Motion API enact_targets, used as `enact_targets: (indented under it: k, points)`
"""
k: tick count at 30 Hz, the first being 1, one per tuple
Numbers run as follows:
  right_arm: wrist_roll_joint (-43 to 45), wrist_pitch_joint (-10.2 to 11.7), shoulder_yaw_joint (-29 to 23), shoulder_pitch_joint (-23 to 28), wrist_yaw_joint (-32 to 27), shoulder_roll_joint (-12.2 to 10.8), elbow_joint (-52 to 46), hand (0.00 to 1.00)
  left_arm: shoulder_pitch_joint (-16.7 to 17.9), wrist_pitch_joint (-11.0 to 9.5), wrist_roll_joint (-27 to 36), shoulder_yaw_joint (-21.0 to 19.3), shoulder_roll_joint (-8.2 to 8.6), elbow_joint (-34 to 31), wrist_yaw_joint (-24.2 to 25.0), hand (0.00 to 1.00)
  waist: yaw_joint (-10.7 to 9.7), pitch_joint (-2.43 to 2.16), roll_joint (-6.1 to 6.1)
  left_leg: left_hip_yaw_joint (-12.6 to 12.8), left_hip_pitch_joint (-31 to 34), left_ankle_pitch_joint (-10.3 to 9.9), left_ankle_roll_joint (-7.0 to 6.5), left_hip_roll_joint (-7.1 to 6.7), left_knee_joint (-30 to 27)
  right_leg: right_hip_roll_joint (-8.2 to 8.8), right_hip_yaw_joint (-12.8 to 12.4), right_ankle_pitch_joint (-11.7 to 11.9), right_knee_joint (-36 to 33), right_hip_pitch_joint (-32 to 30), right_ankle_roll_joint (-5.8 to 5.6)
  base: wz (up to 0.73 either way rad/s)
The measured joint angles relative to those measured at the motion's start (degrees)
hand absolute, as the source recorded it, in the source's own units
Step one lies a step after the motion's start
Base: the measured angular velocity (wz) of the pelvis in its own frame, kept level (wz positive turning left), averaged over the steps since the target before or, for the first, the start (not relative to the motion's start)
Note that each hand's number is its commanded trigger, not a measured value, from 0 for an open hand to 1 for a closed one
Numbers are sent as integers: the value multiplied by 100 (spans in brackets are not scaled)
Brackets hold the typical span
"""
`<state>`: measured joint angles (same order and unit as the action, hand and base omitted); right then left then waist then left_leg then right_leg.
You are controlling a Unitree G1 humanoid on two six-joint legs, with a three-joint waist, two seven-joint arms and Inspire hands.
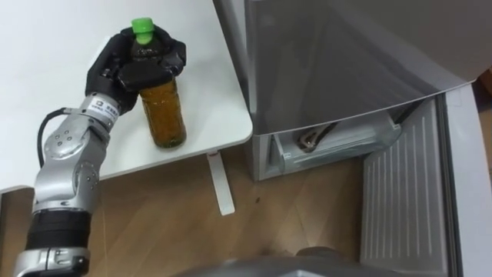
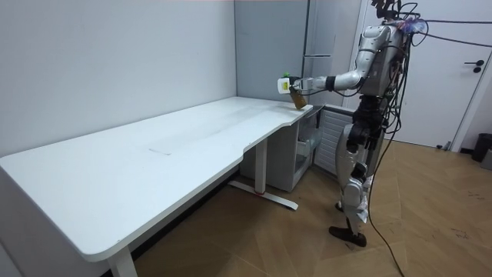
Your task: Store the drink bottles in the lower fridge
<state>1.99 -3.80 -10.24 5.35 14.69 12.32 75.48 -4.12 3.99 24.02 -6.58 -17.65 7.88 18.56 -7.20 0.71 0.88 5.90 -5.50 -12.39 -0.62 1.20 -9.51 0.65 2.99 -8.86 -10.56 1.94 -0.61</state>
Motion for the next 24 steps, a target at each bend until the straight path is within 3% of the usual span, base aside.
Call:
enact_targets:
  k: [7,15,18,24]
  points:
    - [-210,-1,97,-10,-26,1,-3,0,15,5,0,8,85,-274,82,100,148,-1,0,-9,-4,0,0,8,-11,-4,0,1,-8,7,1,0]
    - [-215,20,343,-30,-147,-5,-436,0,269,-1,10,10,413,-1096,-74,100,465,-26,-10,-51,44,1,2,6,-13,0,39,1,-9,5,5,2]
    - [-214,19,460,-36,-160,11,-574,0,322,0,11,10,458,-1110,-84,100,605,-45,-13,-58,18,3,2,6,-16,1,42,1,-11,12,6,1]
    - [-417,56,842,-88,-213,56,-734,0,493,-1,16,14,604,-1147,-156,100,810,-44,-19,-160,-4,4,2,3,-36,27,186,2,-13,76,8,8]
